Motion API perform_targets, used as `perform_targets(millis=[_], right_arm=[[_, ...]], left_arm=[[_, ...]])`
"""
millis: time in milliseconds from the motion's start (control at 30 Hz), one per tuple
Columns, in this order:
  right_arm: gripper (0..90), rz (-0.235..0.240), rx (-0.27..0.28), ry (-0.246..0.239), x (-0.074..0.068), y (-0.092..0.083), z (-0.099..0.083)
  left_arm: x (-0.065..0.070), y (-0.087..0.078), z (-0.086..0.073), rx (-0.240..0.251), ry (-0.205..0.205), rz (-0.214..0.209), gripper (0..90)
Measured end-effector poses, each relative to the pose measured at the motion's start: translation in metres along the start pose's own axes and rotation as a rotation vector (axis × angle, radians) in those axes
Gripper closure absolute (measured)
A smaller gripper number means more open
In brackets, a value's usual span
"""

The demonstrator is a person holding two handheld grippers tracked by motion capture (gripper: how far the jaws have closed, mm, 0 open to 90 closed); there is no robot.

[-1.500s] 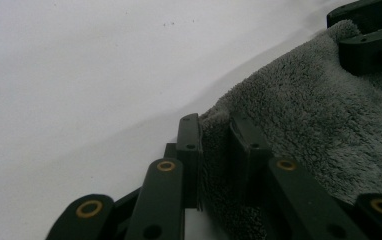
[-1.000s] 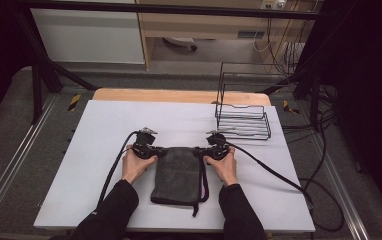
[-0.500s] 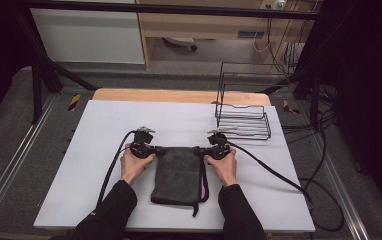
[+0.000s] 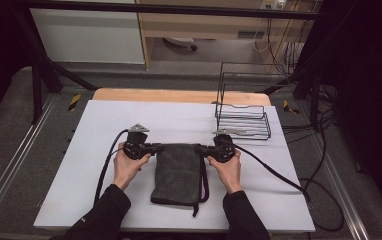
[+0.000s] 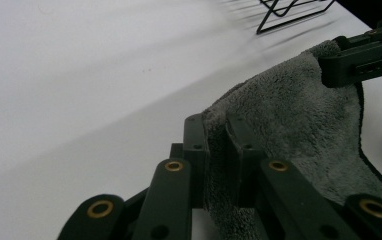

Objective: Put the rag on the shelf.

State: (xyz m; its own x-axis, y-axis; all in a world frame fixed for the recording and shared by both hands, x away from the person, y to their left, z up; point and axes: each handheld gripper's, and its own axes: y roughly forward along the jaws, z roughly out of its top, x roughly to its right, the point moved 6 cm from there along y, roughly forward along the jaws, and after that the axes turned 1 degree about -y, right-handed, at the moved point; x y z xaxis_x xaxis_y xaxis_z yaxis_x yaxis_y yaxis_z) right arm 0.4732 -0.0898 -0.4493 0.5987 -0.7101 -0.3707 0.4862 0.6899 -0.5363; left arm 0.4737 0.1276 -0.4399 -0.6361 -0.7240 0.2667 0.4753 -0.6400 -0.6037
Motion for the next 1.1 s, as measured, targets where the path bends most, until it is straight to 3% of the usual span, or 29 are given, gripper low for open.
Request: perform_targets(millis=[600, 1100], right_arm=[[79.4, 0.016, 0.165, -0.085, -0.028, -0.039, 0.013], [80.0, -0.008, 0.295, -0.158, -0.043, -0.08, 0.03]], left_arm=[[0.031, -0.042, 0.014, 0.148, 0.065, -0.013, 81.1], [0.055, -0.059, 0.035, 0.268, 0.107, -0.03, 81.2]])
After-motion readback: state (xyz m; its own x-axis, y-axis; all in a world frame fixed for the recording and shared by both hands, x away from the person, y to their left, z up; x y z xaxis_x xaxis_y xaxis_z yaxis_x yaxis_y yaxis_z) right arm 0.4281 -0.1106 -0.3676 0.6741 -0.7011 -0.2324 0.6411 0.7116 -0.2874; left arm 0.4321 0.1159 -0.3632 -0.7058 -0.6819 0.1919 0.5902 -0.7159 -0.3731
